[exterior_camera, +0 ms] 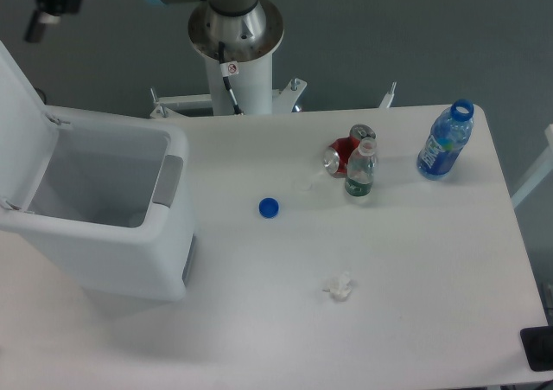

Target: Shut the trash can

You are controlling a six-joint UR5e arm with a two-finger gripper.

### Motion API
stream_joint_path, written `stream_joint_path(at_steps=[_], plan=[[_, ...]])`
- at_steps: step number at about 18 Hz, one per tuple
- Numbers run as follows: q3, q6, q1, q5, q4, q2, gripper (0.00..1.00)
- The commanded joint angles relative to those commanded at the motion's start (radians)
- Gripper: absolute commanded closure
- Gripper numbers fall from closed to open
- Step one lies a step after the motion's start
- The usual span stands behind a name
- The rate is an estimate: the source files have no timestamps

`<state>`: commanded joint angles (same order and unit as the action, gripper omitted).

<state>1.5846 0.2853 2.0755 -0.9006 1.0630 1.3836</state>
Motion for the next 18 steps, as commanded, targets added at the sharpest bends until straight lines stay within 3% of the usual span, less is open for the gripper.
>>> stream_joint_path(at_steps=[18], plan=[[-0.009, 0.005, -0.164, 0.038, -0.051, 0.095, 0.00]])
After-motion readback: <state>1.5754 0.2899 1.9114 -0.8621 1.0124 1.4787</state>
